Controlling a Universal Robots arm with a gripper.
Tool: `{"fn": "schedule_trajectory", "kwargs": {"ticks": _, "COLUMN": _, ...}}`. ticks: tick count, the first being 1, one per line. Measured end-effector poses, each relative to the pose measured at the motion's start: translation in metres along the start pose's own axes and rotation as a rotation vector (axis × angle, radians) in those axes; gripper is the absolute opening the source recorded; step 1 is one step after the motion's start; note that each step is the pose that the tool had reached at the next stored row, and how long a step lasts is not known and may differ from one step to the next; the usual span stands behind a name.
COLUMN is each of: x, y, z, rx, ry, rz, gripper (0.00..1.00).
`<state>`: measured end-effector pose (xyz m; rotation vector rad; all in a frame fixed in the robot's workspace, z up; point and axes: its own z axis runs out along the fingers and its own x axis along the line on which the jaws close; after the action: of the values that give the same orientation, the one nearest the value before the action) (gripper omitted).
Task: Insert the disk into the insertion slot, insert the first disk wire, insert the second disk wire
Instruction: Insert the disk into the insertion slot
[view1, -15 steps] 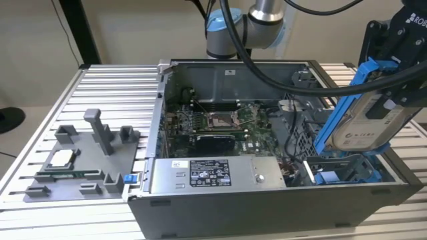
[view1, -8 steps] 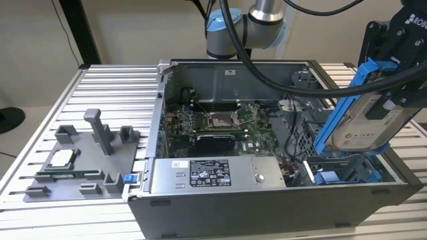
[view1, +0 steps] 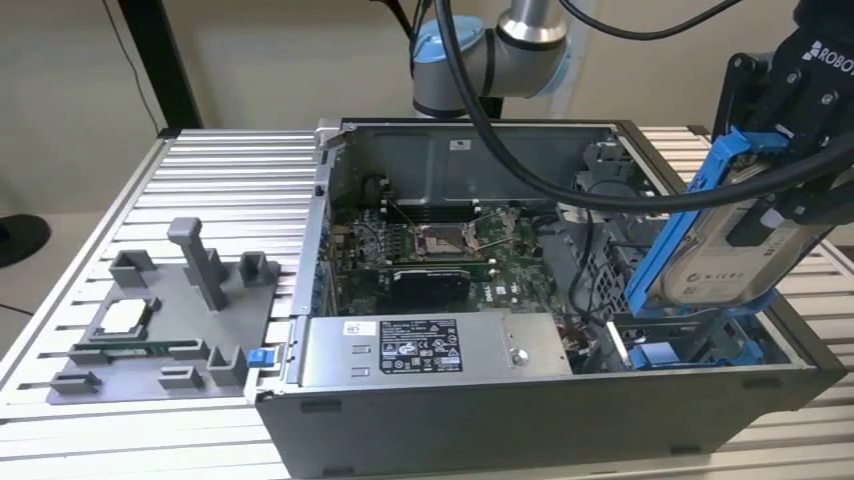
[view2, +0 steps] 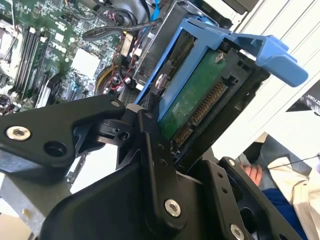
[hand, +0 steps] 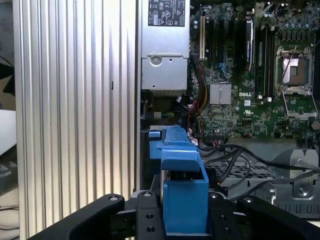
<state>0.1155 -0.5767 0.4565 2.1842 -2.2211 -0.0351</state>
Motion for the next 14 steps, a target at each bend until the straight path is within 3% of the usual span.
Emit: {"fn": "schedule_trajectory", "kwargs": {"ticks": 14, "x": 0.0000, "y": -0.0001, "z": 0.0026, "rx": 0.0012, "ry": -0.0001, "rz": 0.000, "gripper": 0.00}}
